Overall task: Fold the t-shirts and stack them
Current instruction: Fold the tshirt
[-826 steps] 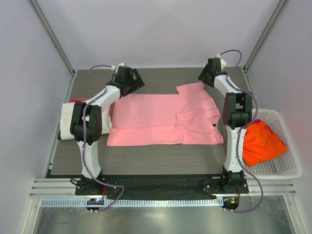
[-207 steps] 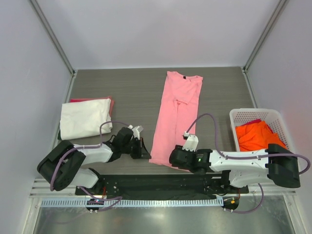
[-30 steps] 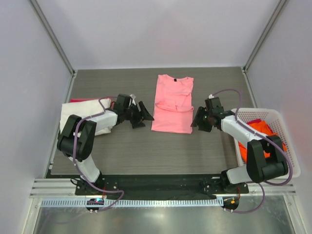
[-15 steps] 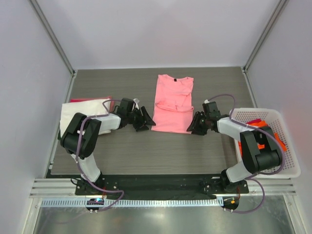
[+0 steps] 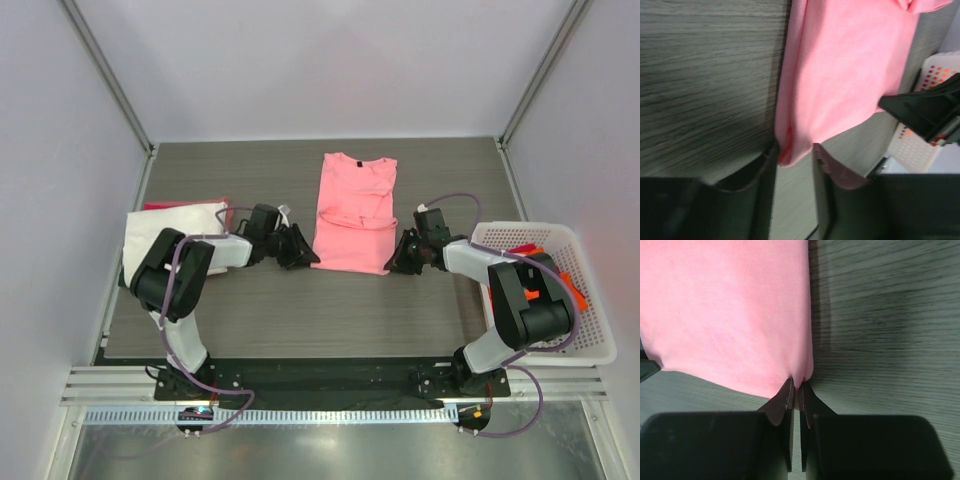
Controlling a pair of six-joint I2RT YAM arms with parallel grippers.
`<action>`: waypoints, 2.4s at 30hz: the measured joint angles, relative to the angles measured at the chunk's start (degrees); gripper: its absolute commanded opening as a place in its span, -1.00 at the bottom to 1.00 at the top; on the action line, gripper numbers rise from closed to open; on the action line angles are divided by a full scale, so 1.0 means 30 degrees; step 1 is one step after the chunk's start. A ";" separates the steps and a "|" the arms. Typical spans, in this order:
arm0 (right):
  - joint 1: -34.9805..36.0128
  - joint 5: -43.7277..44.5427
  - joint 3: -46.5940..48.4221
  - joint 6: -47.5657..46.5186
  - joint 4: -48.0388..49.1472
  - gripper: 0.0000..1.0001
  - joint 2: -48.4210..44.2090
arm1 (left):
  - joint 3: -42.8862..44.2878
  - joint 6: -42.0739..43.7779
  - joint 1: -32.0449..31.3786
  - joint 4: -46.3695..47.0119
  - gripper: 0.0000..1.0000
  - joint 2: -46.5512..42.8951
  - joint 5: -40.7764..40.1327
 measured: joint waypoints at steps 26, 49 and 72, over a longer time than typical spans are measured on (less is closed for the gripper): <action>0.0160 -0.0175 0.3628 -0.0087 -0.6186 -0.97 -0.8459 | -0.0597 0.0102 -0.0488 -0.4437 -1.00 -0.8910 -0.0357; 0.0211 0.1464 0.5340 -0.0350 -1.0273 -0.98 -0.7949 | 0.0291 -0.0860 -0.2790 -0.7461 -1.00 -1.0768 -0.2601; -0.1421 0.2929 1.6458 -0.0313 -0.6492 0.38 0.8167 | 1.3544 0.0619 0.2463 -0.8196 0.99 0.4728 -0.0597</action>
